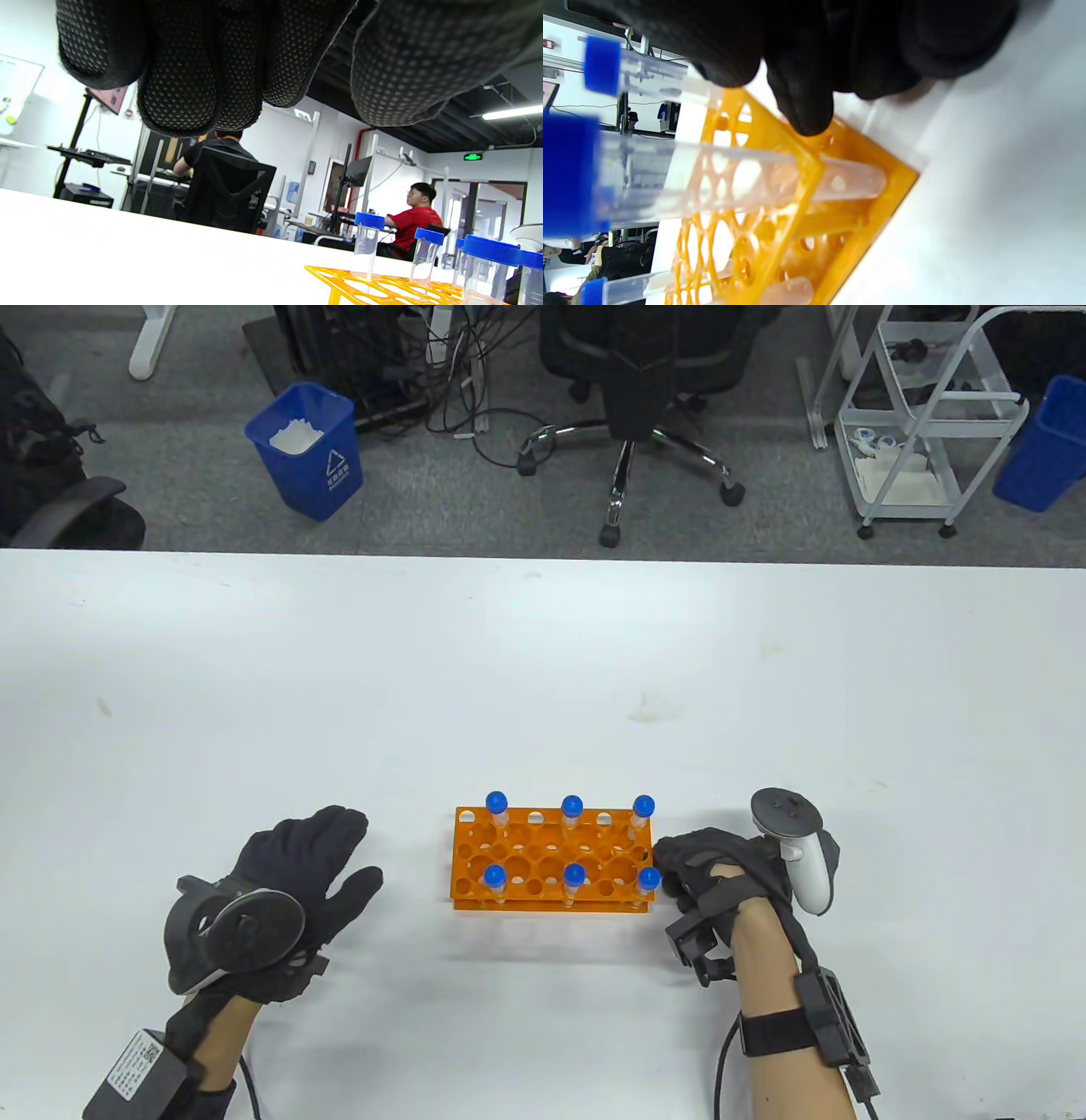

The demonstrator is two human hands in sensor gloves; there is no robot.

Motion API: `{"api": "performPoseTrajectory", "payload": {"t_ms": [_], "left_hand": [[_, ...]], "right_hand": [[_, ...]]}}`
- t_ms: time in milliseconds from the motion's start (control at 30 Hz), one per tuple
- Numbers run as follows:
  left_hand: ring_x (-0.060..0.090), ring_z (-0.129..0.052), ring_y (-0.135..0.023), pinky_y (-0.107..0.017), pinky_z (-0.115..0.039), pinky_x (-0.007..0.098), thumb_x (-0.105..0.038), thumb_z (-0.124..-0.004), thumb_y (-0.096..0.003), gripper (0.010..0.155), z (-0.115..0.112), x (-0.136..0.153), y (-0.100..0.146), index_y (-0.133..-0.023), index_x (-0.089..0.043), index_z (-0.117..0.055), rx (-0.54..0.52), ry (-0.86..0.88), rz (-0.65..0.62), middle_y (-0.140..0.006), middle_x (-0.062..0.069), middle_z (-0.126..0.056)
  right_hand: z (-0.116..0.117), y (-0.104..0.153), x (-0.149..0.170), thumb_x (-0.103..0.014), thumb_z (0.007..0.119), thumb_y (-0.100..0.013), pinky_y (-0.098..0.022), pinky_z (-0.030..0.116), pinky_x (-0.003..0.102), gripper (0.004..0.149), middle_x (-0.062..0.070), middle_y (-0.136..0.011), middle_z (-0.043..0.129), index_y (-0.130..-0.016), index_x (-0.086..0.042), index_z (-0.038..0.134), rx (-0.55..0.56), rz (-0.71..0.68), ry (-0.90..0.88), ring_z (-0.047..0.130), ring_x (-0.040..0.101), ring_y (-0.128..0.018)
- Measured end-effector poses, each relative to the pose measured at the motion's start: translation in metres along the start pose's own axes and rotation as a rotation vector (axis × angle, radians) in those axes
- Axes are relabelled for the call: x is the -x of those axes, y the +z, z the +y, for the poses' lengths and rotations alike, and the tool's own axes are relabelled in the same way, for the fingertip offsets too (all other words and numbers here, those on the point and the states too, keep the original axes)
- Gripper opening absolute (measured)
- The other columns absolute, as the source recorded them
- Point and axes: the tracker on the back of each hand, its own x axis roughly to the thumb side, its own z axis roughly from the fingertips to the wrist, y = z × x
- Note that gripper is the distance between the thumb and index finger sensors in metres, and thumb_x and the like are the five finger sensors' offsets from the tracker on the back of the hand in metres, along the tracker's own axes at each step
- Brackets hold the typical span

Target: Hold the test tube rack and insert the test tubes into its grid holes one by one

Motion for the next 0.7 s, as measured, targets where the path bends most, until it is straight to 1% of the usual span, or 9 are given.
{"api": "performPoseTrajectory", "payload": {"t_ms": [67,167,233,300,400,500,600,633,700], "left_hand": [[0.035,-0.103,-0.065,-0.052,-0.084,0.051,-0.056,-0.09,-0.0345,0.068,0.0,0.001,0.0,-0.09,-0.017,-0.083,0.0,-0.004,0.006,-0.088,0.01,-0.091],[0.035,-0.102,-0.066,-0.052,-0.084,0.051,-0.056,-0.085,-0.0376,0.066,0.001,0.003,0.0,-0.091,-0.017,-0.082,-0.015,-0.01,0.023,-0.089,0.011,-0.09],[0.036,-0.101,-0.068,-0.053,-0.083,0.052,-0.055,-0.083,-0.0387,0.065,0.003,0.003,0.001,-0.092,-0.018,-0.08,-0.036,-0.004,0.033,-0.091,0.011,-0.088],[0.037,-0.099,-0.072,-0.055,-0.081,0.053,-0.056,-0.082,-0.0389,0.066,0.006,0.003,0.002,-0.094,-0.019,-0.077,-0.059,-0.012,0.039,-0.093,0.012,-0.085],[0.038,-0.092,-0.08,-0.06,-0.078,0.055,-0.061,-0.081,-0.0381,0.072,0.007,0.002,0.002,-0.098,-0.023,-0.072,-0.081,-0.031,0.038,-0.1,0.014,-0.077],[0.04,-0.083,-0.09,-0.066,-0.071,0.058,-0.066,-0.079,-0.0373,0.078,0.007,0.001,0.003,-0.102,-0.026,-0.063,-0.098,-0.071,0.034,-0.106,0.016,-0.065],[0.042,-0.074,-0.097,-0.069,-0.065,0.061,-0.068,-0.078,-0.0372,0.081,0.006,-0.002,0.004,-0.105,-0.027,-0.058,-0.105,-0.133,0.028,-0.11,0.017,-0.056],[0.042,-0.072,-0.099,-0.07,-0.064,0.061,-0.068,-0.077,-0.0373,0.082,0.006,-0.003,0.004,-0.105,-0.027,-0.057,-0.106,-0.144,0.028,-0.111,0.017,-0.054],[0.043,-0.068,-0.102,-0.072,-0.061,0.063,-0.069,-0.077,-0.0372,0.084,0.005,-0.004,0.004,-0.107,-0.028,-0.054,-0.104,-0.178,0.022,-0.113,0.016,-0.049]], "right_hand": [[-0.007,0.003,0.001,-0.034,0.073,-0.046,-0.042,0.078,0.056,0.05,0.032,-0.096,0.064,-0.084,-0.003,0.081,0.006,-0.011,-0.036,0.077,0.051,-0.068],[-0.023,0.015,-0.004,-0.037,0.072,-0.047,-0.048,0.073,0.063,0.053,0.035,-0.099,0.059,-0.088,-0.004,0.075,0.056,-0.078,-0.133,0.071,0.056,-0.075],[-0.037,0.034,-0.016,-0.037,0.071,-0.048,-0.052,0.068,0.067,0.055,0.036,-0.101,0.055,-0.091,-0.004,0.071,0.147,-0.215,-0.176,0.067,0.059,-0.078],[-0.045,0.057,-0.03,-0.037,0.071,-0.047,-0.052,0.067,0.069,0.056,0.035,-0.101,0.056,-0.094,-0.005,0.068,0.288,-0.382,-0.153,0.068,0.06,-0.08],[-0.048,0.096,-0.048,-0.036,0.072,-0.046,-0.053,0.068,0.071,0.059,0.032,-0.102,0.06,-0.098,-0.008,0.064,0.589,-0.616,-0.013,0.071,0.059,-0.082],[-0.039,0.125,-0.052,-0.036,0.073,-0.045,-0.056,0.066,0.073,0.059,0.028,-0.104,0.062,-0.099,-0.012,0.063,0.829,-0.845,0.141,0.071,0.057,-0.086],[-0.022,0.138,-0.049,-0.035,0.074,-0.044,-0.058,0.063,0.075,0.059,0.025,-0.106,0.063,-0.099,-0.015,0.065,0.99,-1.019,0.37,0.069,0.056,-0.09],[-0.018,0.139,-0.048,-0.035,0.075,-0.044,-0.06,0.06,0.076,0.059,0.023,-0.108,0.062,-0.099,-0.016,0.064,1.017,-1.042,0.444,0.066,0.055,-0.093],[-0.005,0.139,-0.047,-0.036,0.075,-0.044,-0.062,0.055,0.079,0.06,0.02,-0.11,0.059,-0.1,-0.018,0.063,1.066,-1.086,0.697,0.062,0.053,-0.097]]}}
